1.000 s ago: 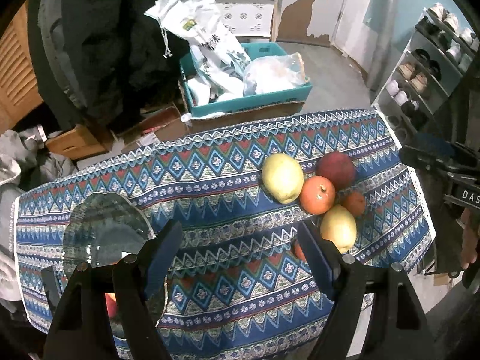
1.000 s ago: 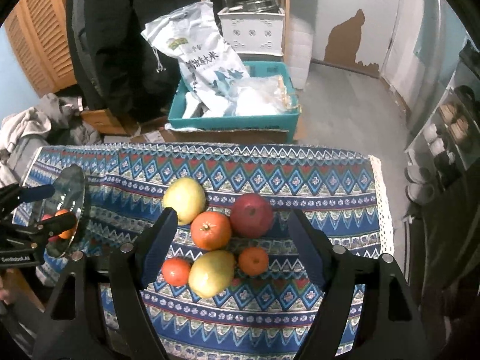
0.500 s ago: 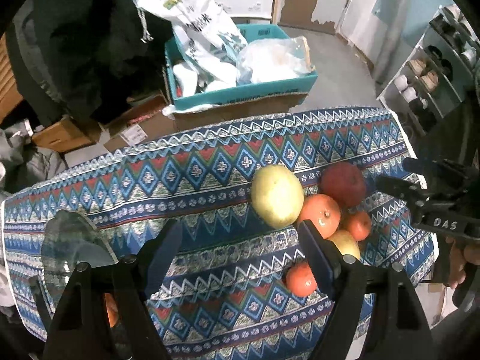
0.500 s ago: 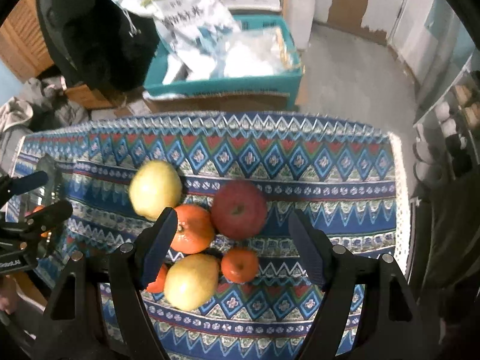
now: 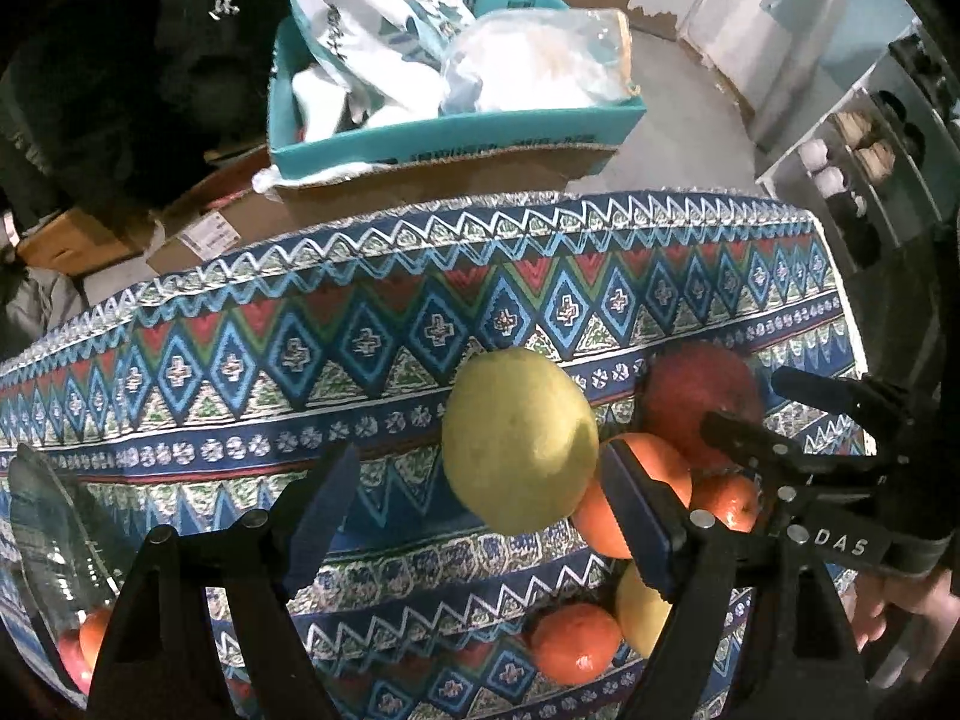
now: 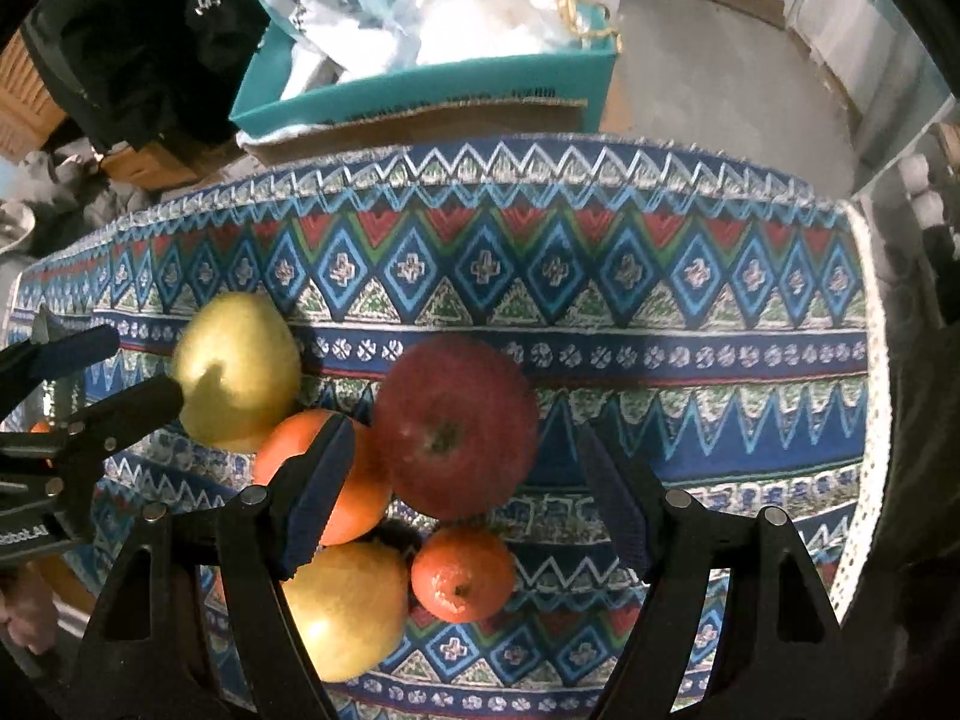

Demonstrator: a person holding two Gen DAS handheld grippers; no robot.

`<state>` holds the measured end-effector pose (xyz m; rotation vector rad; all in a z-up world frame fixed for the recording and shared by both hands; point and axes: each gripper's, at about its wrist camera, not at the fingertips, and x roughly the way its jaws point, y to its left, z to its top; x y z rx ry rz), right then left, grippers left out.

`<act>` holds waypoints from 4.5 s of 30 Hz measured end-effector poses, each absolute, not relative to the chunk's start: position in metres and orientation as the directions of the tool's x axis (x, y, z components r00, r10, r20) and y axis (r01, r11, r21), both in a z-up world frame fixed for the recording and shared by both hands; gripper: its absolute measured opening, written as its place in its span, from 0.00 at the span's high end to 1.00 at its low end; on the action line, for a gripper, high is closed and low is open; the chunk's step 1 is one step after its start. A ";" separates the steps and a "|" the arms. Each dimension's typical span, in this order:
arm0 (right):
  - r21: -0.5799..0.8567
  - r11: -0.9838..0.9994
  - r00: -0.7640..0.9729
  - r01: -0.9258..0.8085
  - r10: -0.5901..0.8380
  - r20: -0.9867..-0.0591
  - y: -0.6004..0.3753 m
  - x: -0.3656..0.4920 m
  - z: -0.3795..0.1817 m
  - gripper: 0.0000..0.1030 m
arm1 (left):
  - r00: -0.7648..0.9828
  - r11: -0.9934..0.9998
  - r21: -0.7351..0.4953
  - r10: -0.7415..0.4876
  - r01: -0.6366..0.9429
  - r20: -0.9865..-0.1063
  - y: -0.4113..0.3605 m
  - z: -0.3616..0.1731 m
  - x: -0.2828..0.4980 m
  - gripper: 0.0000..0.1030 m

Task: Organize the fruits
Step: 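Close the left tool on the yellow-green pear while the right tool grips a red apple, then lift the pear with the left tool while the right tool lifts the red apple, then lower the pear into the glass bowl and open the left tool while the right tool releases the apple there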

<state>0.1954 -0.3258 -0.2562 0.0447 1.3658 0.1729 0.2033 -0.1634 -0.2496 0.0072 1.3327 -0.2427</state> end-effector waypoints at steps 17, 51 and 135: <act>0.216 0.974 0.149 -0.072 0.225 -0.963 -0.322 0.206 -0.294 0.30 | 0.139 0.969 -0.183 -0.206 0.163 -0.969 -0.175 -0.290 0.224 0.15; 0.133 0.980 0.320 -0.148 0.174 -0.931 -0.304 0.195 -0.247 0.31 | 0.240 0.958 -0.133 -0.196 0.255 -0.951 -0.150 -0.264 0.197 0.32; 0.292 0.787 0.256 -0.543 0.486 -0.835 0.000 0.151 -0.155 0.31 | 0.429 0.980 -0.128 -0.050 -0.153 -0.902 0.163 -0.199 0.084 0.32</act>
